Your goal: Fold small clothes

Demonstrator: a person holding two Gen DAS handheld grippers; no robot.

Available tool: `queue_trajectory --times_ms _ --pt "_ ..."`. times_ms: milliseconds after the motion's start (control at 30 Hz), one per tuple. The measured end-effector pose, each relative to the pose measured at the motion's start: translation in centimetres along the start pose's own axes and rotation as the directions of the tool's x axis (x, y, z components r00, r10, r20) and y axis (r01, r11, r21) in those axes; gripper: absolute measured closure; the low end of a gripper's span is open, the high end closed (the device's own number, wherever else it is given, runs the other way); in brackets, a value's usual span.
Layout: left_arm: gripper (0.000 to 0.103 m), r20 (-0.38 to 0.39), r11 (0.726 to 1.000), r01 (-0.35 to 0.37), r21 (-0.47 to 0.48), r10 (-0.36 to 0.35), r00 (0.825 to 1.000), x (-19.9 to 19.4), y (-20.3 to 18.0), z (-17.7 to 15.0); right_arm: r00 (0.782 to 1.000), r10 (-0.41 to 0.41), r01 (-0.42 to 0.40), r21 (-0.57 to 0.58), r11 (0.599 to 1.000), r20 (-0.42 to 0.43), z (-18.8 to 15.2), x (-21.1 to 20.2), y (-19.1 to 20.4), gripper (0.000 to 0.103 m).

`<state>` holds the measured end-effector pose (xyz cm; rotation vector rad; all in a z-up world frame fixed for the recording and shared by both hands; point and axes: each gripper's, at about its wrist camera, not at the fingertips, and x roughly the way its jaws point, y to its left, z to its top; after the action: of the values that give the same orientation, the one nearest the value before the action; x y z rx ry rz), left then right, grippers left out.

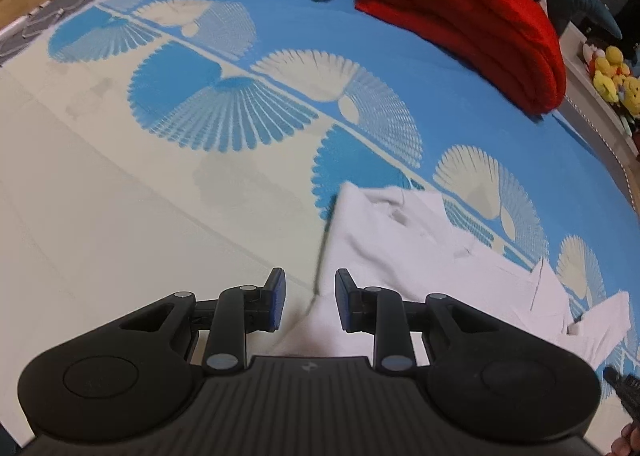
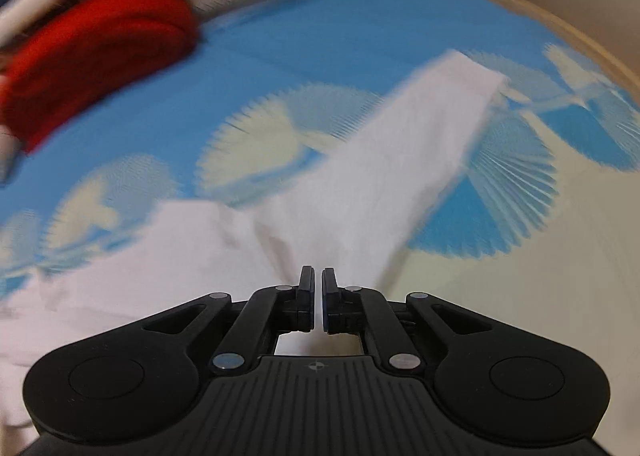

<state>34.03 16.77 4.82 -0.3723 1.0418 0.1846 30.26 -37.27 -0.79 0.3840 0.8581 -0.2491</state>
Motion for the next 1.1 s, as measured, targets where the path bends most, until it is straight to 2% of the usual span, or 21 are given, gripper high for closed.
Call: queue_trajectory --times_ms 67,100,167,233,300,400,467,533,667,767,867,967,1033,1100 --pt "0.073 -0.008 0.999 0.031 -0.008 -0.031 0.999 1.0 -0.3 -0.6 0.995 0.084 -0.085 -0.016 0.996 -0.044 -0.3 0.8 0.3 0.098" --pt "0.073 -0.02 0.999 0.043 -0.012 -0.043 0.999 1.6 -0.6 -0.8 0.991 0.097 -0.099 -0.019 0.995 -0.094 -0.7 1.6 0.4 0.095" --pt "0.073 -0.045 0.997 0.069 -0.021 -0.07 0.997 2.7 -1.1 -1.5 0.977 0.057 -0.061 -0.015 0.998 -0.208 -1.8 3.7 -0.3 0.089" --pt "0.073 -0.066 0.996 0.085 -0.003 -0.085 0.994 3.8 -2.0 -2.1 0.958 0.008 -0.006 0.01 1.0 -0.288 -2.4 5.3 -1.4 0.09" --pt "0.073 -0.081 0.995 0.096 0.017 -0.094 0.992 4.7 -2.9 -2.8 0.954 0.046 -0.031 0.056 0.998 -0.296 -2.1 5.4 -2.2 0.09" --pt "0.073 -0.11 0.993 0.097 0.069 -0.089 0.99 6.3 -4.2 -3.8 0.968 0.062 -0.055 0.036 0.998 -0.243 -1.2 4.2 -2.1 0.087" --pt "0.071 -0.167 0.995 0.057 0.078 -0.043 0.985 7.9 -4.3 -4.5 0.979 0.08 -0.075 0.035 0.997 -0.186 -0.4 3.1 -2.5 0.079" --pt "0.072 -0.219 0.995 -0.005 0.097 0.027 0.975 9.3 -4.3 -5.2 0.989 0.09 -0.083 0.063 0.995 -0.116 0.8 2.3 -3.7 0.077" --pt "0.07 -0.157 0.99 -0.011 0.139 0.033 0.987 7.8 -5.4 -4.6 1.0 0.025 -0.026 0.176 0.984 0.006 3.1 1.7 -8.3 0.073" --pt "0.067 -0.126 0.988 -0.011 0.152 0.031 0.992 7.0 -6.0 -4.3 0.995 -0.091 0.075 0.291 0.954 0.041 4.8 3.0 -12.9 0.069" --pt "0.067 -0.118 0.985 -0.012 0.175 0.033 0.992 6.7 -7.0 -4.4 0.989 -0.142 0.117 0.352 0.929 0.046 6.6 5.9 -16.3 0.067" --pt "0.065 -0.106 0.979 -0.003 0.205 0.025 0.994 6.2 -8.1 -4.3 0.992 -0.125 0.108 0.375 0.921 0.021 7.9 9.4 -18.7 0.053" --pt "0.064 -0.1 0.975 -0.016 0.222 0.039 0.994 6.4 -8.6 -4.4 0.99 -0.115 0.074 0.399 0.914 0.079 8.6 10.2 -19.5 0.049" --pt "0.064 -0.096 0.972 -0.026 0.232 0.049 0.994 6.5 -8.7 -4.4 0.987 -0.112 0.054 0.414 0.909 0.117 9.5 11.0 -19.9 0.038"
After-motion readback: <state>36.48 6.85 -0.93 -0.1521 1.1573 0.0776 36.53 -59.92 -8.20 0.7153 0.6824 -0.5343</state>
